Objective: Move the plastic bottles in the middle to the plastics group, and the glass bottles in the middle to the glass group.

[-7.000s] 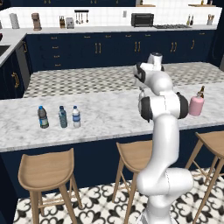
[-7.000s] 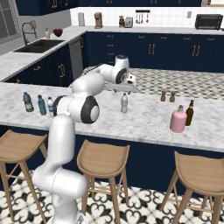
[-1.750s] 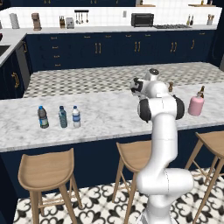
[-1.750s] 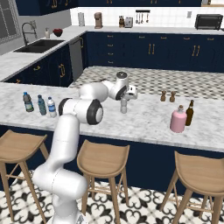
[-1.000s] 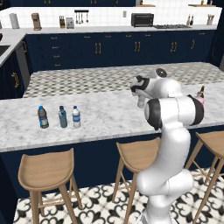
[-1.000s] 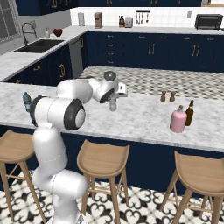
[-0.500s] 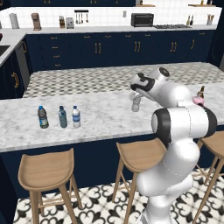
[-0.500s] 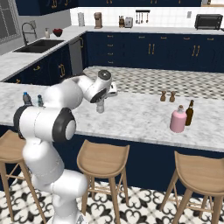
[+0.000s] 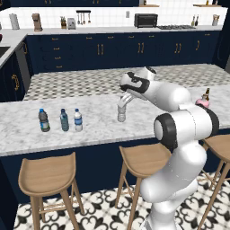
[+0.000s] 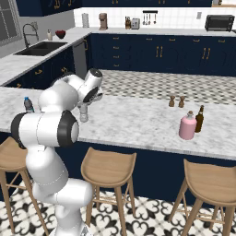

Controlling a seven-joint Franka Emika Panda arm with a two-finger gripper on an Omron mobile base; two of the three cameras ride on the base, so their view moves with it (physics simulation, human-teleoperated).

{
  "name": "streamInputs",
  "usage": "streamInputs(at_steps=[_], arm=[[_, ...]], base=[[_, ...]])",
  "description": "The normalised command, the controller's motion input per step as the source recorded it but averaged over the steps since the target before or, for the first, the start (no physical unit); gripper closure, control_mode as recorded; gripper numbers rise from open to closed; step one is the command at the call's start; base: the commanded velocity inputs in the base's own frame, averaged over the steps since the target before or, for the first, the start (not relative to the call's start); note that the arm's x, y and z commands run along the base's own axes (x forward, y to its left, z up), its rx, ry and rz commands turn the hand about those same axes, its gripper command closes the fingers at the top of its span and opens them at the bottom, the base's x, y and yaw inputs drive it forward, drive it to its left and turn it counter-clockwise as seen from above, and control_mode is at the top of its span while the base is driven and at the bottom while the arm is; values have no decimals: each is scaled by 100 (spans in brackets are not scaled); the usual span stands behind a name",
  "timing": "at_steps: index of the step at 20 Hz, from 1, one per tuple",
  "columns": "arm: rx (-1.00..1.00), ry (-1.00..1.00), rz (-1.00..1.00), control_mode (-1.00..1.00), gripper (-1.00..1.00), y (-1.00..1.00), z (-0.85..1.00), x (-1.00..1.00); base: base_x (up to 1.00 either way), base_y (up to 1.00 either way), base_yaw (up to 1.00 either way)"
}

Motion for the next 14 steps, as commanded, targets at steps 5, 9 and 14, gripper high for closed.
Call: streamInputs(at_steps=[5,9,14], arm=[[0,4,30,-100,100,89,-9,2],[0,0,25,-100,100,61,-22,17],[0,0,15,-100,100,37,-7,42]], base=[[0,0,0],[0,0,0],[0,0,0]])
